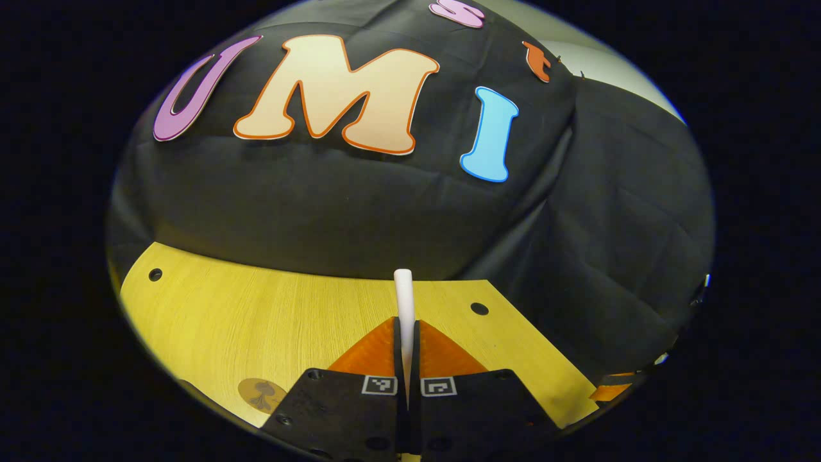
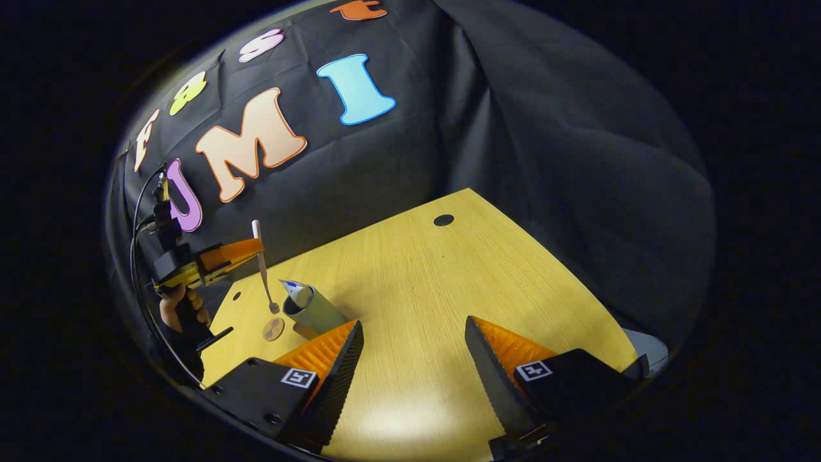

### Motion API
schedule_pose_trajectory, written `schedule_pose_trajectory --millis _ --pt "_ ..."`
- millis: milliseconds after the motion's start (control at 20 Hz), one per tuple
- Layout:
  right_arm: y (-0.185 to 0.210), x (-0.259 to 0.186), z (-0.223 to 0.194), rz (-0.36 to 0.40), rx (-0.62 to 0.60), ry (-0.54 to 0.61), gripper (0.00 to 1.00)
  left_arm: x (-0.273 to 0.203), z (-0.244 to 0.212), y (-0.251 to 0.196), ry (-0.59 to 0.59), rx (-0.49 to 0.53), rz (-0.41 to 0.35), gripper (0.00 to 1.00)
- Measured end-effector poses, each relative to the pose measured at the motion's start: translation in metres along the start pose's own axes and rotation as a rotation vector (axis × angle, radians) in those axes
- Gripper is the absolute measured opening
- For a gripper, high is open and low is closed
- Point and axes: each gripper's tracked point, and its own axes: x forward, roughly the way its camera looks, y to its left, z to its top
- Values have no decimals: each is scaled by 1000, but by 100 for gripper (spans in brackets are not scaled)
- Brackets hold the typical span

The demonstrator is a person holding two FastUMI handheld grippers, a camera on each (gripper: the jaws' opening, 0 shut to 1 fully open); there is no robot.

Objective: Put the toothbrush and toothpaste on the desktop into the cup, then pick up the cup and place it on the coaster on the desktop.

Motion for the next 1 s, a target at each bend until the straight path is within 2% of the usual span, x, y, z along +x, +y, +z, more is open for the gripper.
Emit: schedule_pose_trajectory --millis 300,500,750,900,1000 --pt "1 1 -1 13 -19 17 97 19 -24 4 27 -42 25 0" --pt "6 8 3 40 -31 30 97 7 -33 3 23 -27 44 0" --pt "28 24 7 109 -57 57 97 -21 -58 -17 59 21 20 3" --pt "49 35 3 168 -85 100 97 -36 -79 -19 95 37 35 4" --pt "64 41 1 214 -115 131 97 -46 -88 -20 111 36 51 10"
